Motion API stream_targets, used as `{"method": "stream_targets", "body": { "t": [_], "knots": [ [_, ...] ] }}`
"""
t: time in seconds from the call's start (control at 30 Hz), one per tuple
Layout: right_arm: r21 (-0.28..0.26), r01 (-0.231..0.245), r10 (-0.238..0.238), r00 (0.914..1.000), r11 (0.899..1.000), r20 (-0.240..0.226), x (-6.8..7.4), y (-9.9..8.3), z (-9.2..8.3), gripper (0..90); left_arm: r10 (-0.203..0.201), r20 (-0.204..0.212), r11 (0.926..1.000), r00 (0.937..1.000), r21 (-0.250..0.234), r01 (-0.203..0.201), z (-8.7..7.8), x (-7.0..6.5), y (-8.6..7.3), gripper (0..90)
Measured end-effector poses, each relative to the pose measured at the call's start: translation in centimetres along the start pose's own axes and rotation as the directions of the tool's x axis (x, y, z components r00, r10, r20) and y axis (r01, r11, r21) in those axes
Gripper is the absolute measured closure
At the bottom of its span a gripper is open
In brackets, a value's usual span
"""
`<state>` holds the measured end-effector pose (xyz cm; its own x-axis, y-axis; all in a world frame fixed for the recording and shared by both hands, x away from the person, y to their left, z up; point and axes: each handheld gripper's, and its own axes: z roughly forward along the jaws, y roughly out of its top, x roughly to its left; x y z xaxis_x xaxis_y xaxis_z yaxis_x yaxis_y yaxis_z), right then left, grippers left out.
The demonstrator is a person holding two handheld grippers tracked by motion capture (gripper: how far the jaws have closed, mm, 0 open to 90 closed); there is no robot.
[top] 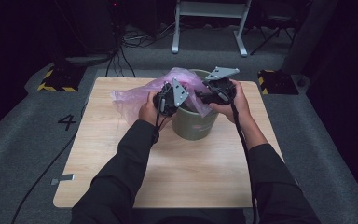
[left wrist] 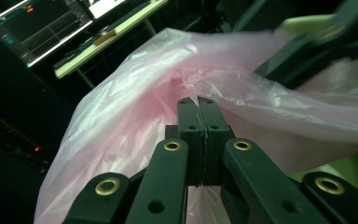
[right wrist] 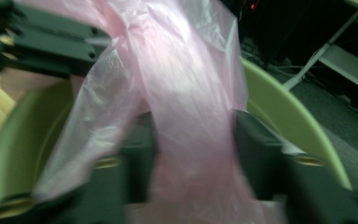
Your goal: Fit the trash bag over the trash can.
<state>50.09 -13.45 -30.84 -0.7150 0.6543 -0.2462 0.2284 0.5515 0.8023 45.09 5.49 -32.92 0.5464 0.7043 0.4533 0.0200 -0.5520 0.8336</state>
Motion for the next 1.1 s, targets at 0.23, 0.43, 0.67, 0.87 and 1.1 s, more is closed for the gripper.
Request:
{"method": "stream_targets", "body": {
  "t": [0.23,0.43,0.67,0.87,1.1],
  "knots": [
    [-0.003,0.008,-0.008,0.9998,1.000,-0.019,0.2,-0.7,0.6,87.9,-0.009,0.049,0.9997,0.9987,-0.023,0.010,-0.8,-0.7,-0.3,85.8],
    [-0.002,-0.017,0.017,0.9997,1.000,-0.016,-0.2,-1.6,0.8,89.9,-0.031,0.076,0.9971,0.9966,-0.067,0.036,-1.5,-0.1,-1.1,58.5],
    [-0.021,-0.033,0.033,0.9994,0.999,0.001,-0.9,-2.3,0.2,89.6,-0.080,0.146,0.9956,0.9860,-0.036,0.086,-2.8,1.4,-3.1,26.7],
    [-0.032,-0.033,0.034,0.9994,0.999,0.006,-1.5,-2.9,0.0,89.4,-0.160,0.158,0.9871,0.9745,0.030,0.157,-3.7,3.8,-5.9,19.0],
    [-0.035,-0.041,0.042,0.9989,0.999,0.020,-1.9,-3.0,-0.3,88.2,-0.195,0.238,0.9806,0.9515,0.061,0.186,-4.3,4.4,-8.2,16.5]
  ]
}}
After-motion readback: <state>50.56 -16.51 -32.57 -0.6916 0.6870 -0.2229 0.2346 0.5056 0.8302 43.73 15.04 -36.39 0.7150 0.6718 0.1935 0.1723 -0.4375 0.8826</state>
